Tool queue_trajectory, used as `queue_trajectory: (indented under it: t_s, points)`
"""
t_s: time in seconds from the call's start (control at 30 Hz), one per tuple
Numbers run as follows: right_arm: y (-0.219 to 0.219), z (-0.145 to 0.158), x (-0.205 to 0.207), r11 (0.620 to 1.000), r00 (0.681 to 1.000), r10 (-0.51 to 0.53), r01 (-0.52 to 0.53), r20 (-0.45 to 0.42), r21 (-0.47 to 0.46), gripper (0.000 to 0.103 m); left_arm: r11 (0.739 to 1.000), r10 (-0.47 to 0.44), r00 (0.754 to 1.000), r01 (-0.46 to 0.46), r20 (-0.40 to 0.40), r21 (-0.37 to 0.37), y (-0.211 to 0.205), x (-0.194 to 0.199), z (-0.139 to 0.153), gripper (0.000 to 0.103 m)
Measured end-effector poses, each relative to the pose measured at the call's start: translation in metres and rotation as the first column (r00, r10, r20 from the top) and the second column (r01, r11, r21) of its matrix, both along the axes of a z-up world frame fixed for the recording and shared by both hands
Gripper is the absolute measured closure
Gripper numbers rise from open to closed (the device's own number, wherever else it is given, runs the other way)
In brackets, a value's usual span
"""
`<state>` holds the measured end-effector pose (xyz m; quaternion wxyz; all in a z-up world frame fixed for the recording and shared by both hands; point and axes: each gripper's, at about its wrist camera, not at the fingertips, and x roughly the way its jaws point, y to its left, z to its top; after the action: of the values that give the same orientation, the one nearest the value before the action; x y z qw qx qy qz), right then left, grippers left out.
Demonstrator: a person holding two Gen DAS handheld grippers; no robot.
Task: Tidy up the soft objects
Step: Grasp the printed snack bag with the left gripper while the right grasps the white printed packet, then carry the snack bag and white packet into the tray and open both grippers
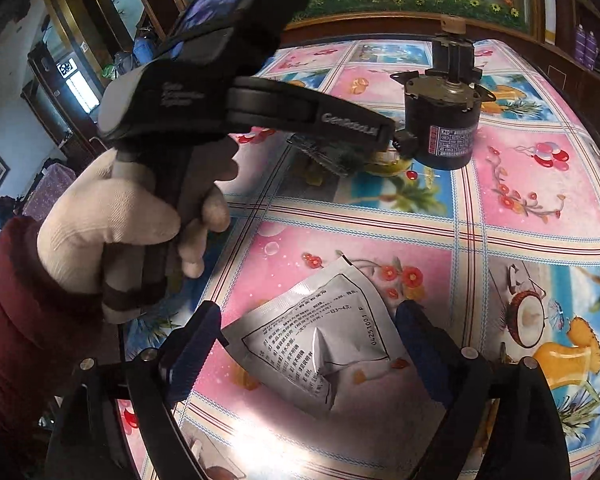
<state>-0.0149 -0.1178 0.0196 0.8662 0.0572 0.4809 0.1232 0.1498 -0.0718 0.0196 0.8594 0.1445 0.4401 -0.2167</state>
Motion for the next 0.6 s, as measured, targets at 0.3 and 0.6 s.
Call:
queue_trajectory:
  t_s: [0.3, 0.6]
  points:
    - [0.021, 0.0, -0.006, 0.994, 0.999, -0.015, 0.02, 0.045, -0.107, 0.051, 0.999, -0.037, 0.998, 0.035, -0.052, -0.038, -0.011, -0.006, -0.004, 0.044]
    - [0.005, 0.007, -0.03, 1.0, 1.0, 0.009, -0.009, 0.021, -0.003, 0.063, 0.988, 0.035, 0.996, -0.048, -0.087, -0.147, 0.025, -0.037, 0.016, 0.055]
